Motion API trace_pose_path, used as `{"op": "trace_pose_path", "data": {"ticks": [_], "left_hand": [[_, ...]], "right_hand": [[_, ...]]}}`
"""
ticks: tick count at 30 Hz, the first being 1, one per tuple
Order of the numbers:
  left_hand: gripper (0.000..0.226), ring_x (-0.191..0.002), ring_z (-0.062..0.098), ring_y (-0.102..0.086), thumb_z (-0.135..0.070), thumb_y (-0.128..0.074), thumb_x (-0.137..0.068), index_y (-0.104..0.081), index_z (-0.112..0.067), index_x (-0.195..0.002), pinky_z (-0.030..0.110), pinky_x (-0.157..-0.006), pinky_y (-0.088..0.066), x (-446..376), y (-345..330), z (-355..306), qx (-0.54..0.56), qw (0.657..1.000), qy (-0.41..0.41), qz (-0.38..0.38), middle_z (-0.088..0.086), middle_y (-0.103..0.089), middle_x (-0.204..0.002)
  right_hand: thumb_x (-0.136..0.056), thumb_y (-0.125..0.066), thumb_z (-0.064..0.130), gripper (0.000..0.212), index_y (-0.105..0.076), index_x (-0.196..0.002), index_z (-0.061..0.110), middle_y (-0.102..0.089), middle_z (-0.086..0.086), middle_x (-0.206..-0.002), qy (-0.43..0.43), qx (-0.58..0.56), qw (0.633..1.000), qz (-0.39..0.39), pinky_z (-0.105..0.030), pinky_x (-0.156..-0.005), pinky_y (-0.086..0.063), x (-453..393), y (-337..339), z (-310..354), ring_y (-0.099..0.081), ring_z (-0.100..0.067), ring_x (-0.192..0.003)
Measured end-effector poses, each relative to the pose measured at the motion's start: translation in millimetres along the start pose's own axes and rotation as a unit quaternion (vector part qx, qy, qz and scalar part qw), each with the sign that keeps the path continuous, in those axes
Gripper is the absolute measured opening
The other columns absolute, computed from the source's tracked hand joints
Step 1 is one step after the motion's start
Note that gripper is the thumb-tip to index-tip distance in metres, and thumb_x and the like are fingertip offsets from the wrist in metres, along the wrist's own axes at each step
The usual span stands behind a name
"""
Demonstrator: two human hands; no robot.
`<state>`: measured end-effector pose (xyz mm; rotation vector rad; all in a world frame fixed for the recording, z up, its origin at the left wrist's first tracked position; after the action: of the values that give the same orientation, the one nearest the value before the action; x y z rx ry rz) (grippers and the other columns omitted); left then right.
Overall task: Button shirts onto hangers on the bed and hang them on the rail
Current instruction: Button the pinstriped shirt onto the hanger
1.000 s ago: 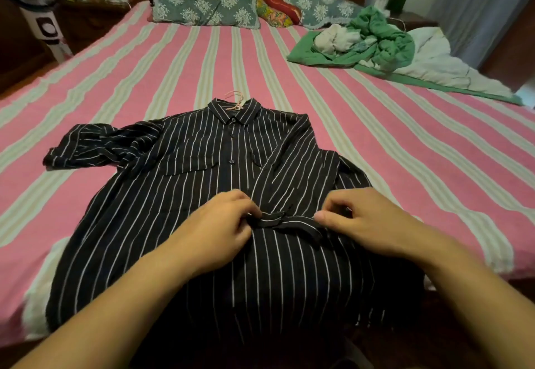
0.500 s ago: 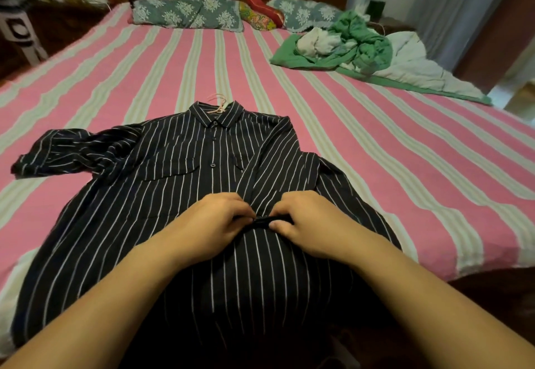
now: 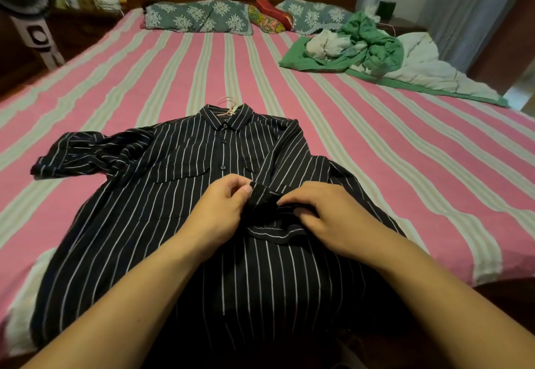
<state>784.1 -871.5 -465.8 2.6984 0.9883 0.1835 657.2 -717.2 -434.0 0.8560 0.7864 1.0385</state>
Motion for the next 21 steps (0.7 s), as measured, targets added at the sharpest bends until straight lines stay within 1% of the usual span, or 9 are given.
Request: {"op": "trace_pose_path", "data": {"ticks": [4, 8, 10, 12, 13, 15, 17, 18, 21], "left_hand": [[0.02, -0.09, 0.02, -0.075, -0.011, -0.052, -0.105, -0.072, -0.013, -0.105, 0.036, -0.086, -0.058, 1.1, -0.9, -1.0, 0.069, 0.997, 0.008, 0.037, 0.008, -0.078, -0.095], [0.021, -0.086, 0.021, -0.073, -0.012, -0.053, -0.105, -0.073, -0.011, -0.102, 0.035, -0.085, -0.058, 4.8, 1.5, -7.3, 0.078, 0.996, 0.011, 0.052, 0.009, -0.077, -0.092], [0.021, -0.082, 0.024, -0.068, -0.014, -0.053, -0.104, -0.072, -0.011, -0.096, 0.036, -0.081, -0.055, 4.9, 2.6, -7.2, 0.099, 0.994, 0.026, 0.048, 0.01, -0.075, -0.087], [0.023, -0.08, 0.028, -0.056, -0.016, -0.054, -0.104, -0.071, -0.016, -0.087, 0.035, -0.075, -0.048, 4.4, 3.6, -5.1, 0.131, 0.99, 0.039, 0.04, 0.007, -0.069, -0.082], [0.024, -0.082, 0.028, -0.052, -0.016, -0.055, -0.103, -0.071, -0.017, -0.086, 0.035, -0.074, -0.045, 3.9, 3.8, -3.9, 0.149, 0.987, 0.041, 0.039, 0.008, -0.067, -0.083], [0.024, -0.086, 0.029, -0.05, -0.016, -0.055, -0.104, -0.074, -0.015, -0.09, 0.039, -0.08, -0.043, 3.7, 2.2, -2.3, 0.189, 0.98, 0.041, 0.049, 0.012, -0.066, -0.088], [0.027, -0.084, 0.027, -0.058, -0.014, -0.052, -0.105, -0.075, -0.014, -0.091, 0.038, -0.087, -0.048, 5.1, -0.9, -3.4, 0.225, 0.971, 0.046, 0.07, 0.012, -0.07, -0.091], [0.03, -0.083, 0.021, -0.062, -0.013, -0.051, -0.105, -0.076, -0.015, -0.088, 0.036, -0.087, -0.049, 5.6, -2.8, -3.9, 0.233, 0.968, 0.048, 0.081, 0.01, -0.071, -0.089], [0.035, -0.078, 0.018, -0.057, -0.012, -0.051, -0.105, -0.074, -0.018, -0.079, 0.035, -0.085, -0.046, 6.0, -7.1, -3.8, 0.229, 0.967, 0.054, 0.1, 0.006, -0.065, -0.08]], "right_hand": [[-0.09, -0.074, 0.032, 0.014, -0.079, -0.102, 0.026, -0.067, 0.011, -0.088, 0.001, 0.004, 1.0, -0.024, -0.032, -0.083, -0.05, -4.5, 2.6, 0.2, -0.061, -0.007, -0.085], [-0.088, -0.071, 0.047, 0.025, -0.075, -0.083, 0.023, -0.062, 0.009, -0.076, -0.017, 0.082, 0.991, -0.101, -0.036, -0.072, -0.049, -5.6, 10.1, -3.8, -0.057, -0.011, -0.074], [-0.087, -0.074, 0.042, 0.024, -0.073, -0.079, 0.02, -0.06, 0.01, -0.074, 0.004, 0.094, 0.982, -0.164, -0.035, -0.064, -0.049, -4.1, 14.7, -0.6, -0.056, -0.011, -0.069], [-0.086, -0.078, 0.026, 0.009, -0.075, -0.084, 0.019, -0.061, 0.011, -0.079, 0.055, 0.063, 0.976, -0.2, -0.031, -0.063, -0.051, -2.0, 15.8, 6.5, -0.059, -0.009, -0.069], [-0.085, -0.079, 0.018, 0.004, -0.076, -0.088, 0.018, -0.063, 0.011, -0.082, 0.086, 0.047, 0.975, -0.201, -0.028, -0.065, -0.052, -1.1, 14.6, 9.7, -0.06, -0.008, -0.072], [-0.085, -0.078, 0.01, 0.013, -0.077, -0.096, 0.017, -0.064, 0.01, -0.087, 0.125, 0.028, 0.975, -0.181, -0.024, -0.068, -0.052, -1.4, 8.2, 13.6, -0.063, -0.007, -0.075], [-0.087, -0.076, 0.009, 0.016, -0.077, -0.099, 0.019, -0.065, 0.01, -0.09, 0.146, 0.018, 0.976, -0.161, -0.028, -0.068, -0.054, -5.4, 0.7, 15.1, -0.065, -0.008, -0.078], [-0.088, -0.074, 0.01, 0.016, -0.077, -0.101, 0.02, -0.065, 0.009, -0.092, 0.155, 0.017, 0.976, -0.151, -0.031, -0.067, -0.055, -8.0, -2.6, 16.0, -0.065, -0.009, -0.079], [-0.093, -0.069, 0.015, 0.014, -0.076, -0.104, 0.02, -0.065, 0.009, -0.095, 0.166, 0.025, 0.977, -0.13, -0.033, -0.065, -0.055, -13.9, -8.7, 16.1, -0.065, -0.011, -0.079]]}}
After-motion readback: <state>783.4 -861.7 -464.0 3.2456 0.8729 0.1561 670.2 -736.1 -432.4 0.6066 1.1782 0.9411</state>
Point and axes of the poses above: each hand's wrist, its own x-axis away from the middle knuckle, its own y-axis out of the back of the hand, z = x × y, the point moved 3 cm from there along -x, towards the middle knuckle
